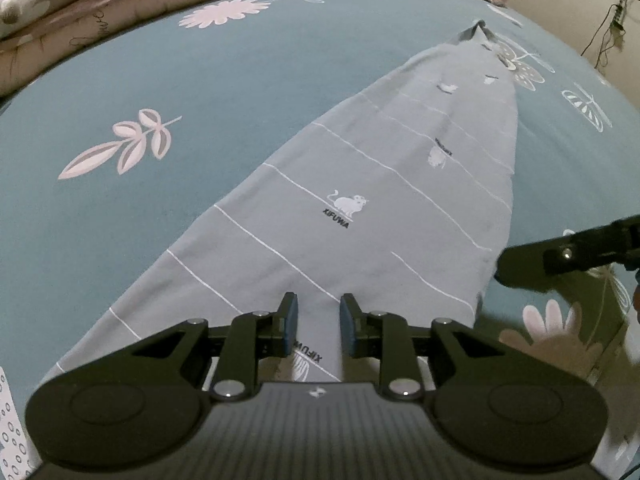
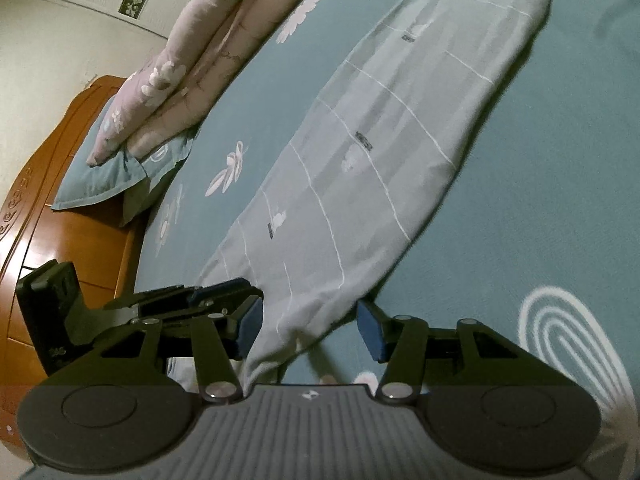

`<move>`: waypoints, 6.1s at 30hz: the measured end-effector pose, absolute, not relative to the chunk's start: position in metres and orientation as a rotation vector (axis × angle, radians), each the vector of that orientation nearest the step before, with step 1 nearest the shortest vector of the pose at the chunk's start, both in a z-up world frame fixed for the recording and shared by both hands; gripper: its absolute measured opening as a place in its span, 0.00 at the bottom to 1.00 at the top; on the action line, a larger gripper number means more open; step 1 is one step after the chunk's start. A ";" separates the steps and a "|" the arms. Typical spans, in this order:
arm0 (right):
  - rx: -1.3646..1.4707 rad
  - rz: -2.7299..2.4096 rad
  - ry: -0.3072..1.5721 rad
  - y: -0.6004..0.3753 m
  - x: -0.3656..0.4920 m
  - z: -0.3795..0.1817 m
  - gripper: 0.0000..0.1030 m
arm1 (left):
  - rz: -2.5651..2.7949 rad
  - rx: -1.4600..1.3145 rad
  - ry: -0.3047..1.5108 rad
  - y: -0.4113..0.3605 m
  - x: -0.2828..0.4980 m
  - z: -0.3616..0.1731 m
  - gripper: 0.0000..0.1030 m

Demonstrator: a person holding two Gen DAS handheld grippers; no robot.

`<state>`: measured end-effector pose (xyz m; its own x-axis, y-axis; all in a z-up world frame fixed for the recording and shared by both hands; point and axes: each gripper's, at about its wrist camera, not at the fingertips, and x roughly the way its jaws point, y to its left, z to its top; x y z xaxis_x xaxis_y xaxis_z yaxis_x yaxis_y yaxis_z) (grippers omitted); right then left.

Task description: Fold clothes

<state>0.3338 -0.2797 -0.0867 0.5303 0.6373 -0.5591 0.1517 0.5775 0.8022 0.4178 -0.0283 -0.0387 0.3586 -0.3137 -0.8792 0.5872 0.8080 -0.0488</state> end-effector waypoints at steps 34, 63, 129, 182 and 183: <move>0.711 0.184 0.924 -0.290 0.342 -0.074 0.14 | -0.597 0.297 1.009 -0.027 0.416 -0.041 0.26; 0.461 0.574 0.983 -0.209 0.306 -0.044 0.27 | -0.506 0.357 0.937 0.003 0.330 -0.022 0.42; 0.446 -0.303 0.722 -0.475 0.226 -0.002 0.29 | -0.441 0.163 1.037 -0.054 0.315 -0.012 0.53; 0.446 -0.426 0.825 -0.603 0.521 -0.106 0.12 | -0.209 0.206 0.935 -0.095 0.196 0.000 0.54; 0.428 -0.448 0.850 -0.602 0.523 -0.112 0.12 | -0.206 0.202 0.935 -0.094 0.196 0.000 0.54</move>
